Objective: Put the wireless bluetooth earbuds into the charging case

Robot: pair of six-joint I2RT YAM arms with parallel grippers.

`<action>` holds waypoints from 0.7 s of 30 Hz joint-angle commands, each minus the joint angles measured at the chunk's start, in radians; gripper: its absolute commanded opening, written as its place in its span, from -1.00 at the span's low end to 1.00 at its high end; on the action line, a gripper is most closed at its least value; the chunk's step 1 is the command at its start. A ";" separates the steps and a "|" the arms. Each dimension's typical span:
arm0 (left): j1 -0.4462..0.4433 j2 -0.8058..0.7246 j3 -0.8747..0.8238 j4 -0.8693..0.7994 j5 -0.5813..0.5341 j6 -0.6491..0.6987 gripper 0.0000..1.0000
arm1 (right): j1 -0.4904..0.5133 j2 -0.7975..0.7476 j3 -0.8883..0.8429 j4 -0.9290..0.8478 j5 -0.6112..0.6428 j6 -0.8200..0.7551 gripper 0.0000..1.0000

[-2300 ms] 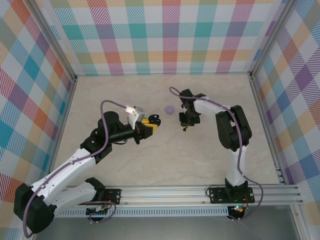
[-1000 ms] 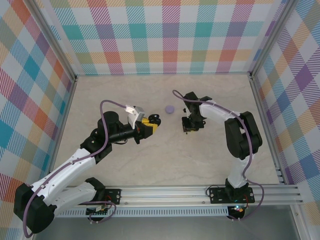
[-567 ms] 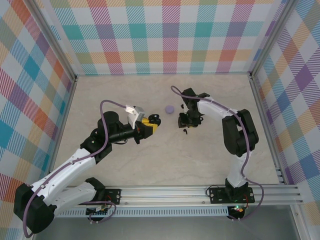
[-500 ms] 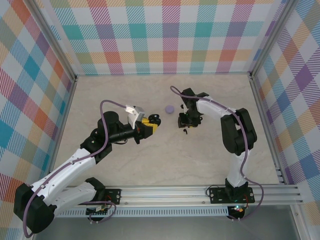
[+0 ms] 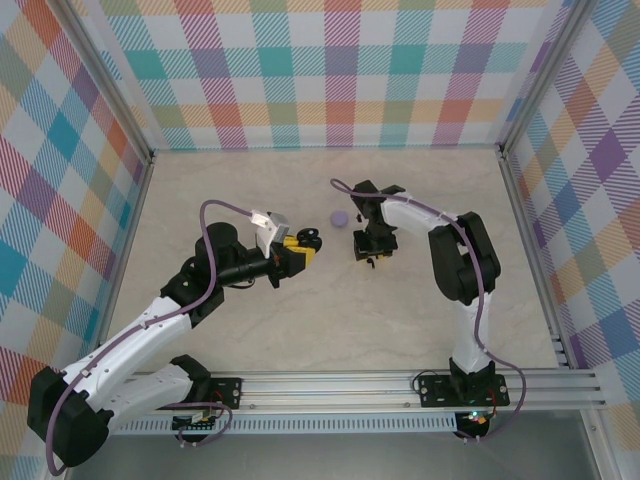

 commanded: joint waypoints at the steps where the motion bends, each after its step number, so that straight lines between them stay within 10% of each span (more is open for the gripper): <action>1: -0.015 -0.013 0.000 0.022 0.008 -0.007 -0.89 | 0.009 0.024 0.028 -0.041 0.025 -0.008 -0.14; 21: -0.016 -0.015 -0.006 0.021 0.005 -0.005 -0.90 | 0.024 0.073 0.059 -0.066 0.046 -0.003 -0.25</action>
